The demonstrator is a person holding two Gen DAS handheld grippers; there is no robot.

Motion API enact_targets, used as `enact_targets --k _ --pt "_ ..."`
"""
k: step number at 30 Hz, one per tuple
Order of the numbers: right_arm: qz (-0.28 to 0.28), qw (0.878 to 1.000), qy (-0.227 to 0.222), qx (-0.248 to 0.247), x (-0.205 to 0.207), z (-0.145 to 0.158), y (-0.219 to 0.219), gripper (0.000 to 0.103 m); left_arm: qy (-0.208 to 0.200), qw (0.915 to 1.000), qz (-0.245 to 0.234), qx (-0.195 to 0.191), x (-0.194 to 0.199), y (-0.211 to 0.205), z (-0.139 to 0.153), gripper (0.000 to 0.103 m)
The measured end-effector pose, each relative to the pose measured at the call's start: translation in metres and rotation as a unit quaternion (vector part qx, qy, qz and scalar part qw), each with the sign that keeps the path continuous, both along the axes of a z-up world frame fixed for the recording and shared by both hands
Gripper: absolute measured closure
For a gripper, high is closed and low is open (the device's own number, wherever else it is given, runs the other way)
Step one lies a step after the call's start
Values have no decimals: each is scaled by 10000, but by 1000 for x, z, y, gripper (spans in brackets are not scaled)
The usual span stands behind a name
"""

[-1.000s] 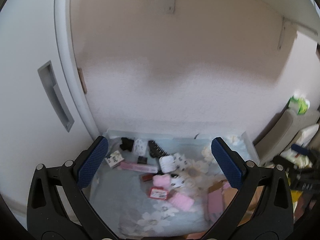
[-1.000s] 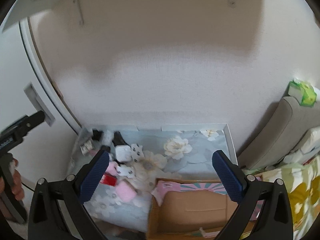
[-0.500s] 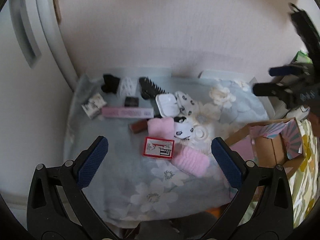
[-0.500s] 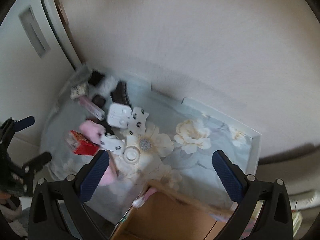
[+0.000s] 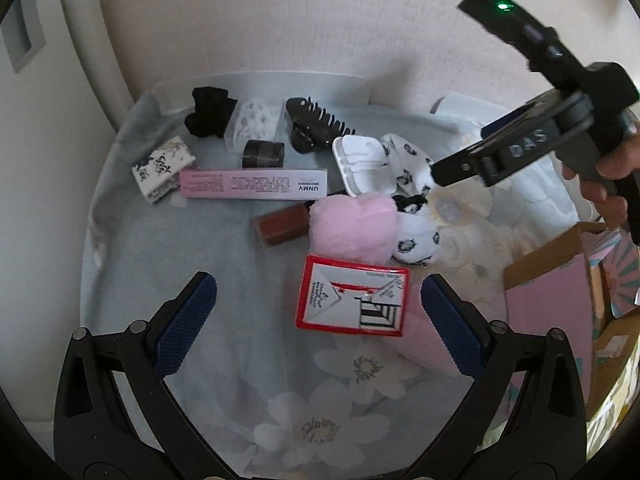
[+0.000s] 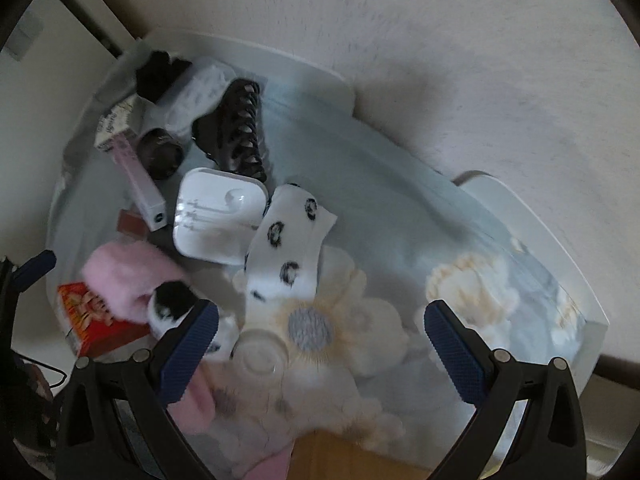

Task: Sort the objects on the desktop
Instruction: 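Grasp the red snack box with the left tool while the right tool grasps the white sock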

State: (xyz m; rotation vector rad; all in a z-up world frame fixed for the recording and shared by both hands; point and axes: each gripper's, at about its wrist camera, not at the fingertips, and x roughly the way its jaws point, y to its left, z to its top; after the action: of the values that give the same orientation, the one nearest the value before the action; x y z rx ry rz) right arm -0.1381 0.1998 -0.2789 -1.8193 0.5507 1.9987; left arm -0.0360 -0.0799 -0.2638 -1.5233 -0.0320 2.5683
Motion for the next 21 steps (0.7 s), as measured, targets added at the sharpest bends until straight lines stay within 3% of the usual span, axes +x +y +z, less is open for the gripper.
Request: enact_targets --k 5,9,12,15,21 --pt "95 9996 -149 -229 -12 -20 4 8 -12 10000 -65 73 -6 -3 -10 5" --pt "211 9988 -279 -339 -17 -29 4 41 -129 9994 -176 278 -9 -4 -20 32" --pt "201 9982 -278 -493 -16 -31 3 55 -191 9988 -280 360 -9 -4 -24 55" --pt "217 9982 -239 -501 -14 -26 2 66 -91 9988 -336 336 -5 -4 -21 55" --pt "-39 9986 -206 -494 -4 -14 11 67 97 9985 -321 428 -2 -10 -6 55"
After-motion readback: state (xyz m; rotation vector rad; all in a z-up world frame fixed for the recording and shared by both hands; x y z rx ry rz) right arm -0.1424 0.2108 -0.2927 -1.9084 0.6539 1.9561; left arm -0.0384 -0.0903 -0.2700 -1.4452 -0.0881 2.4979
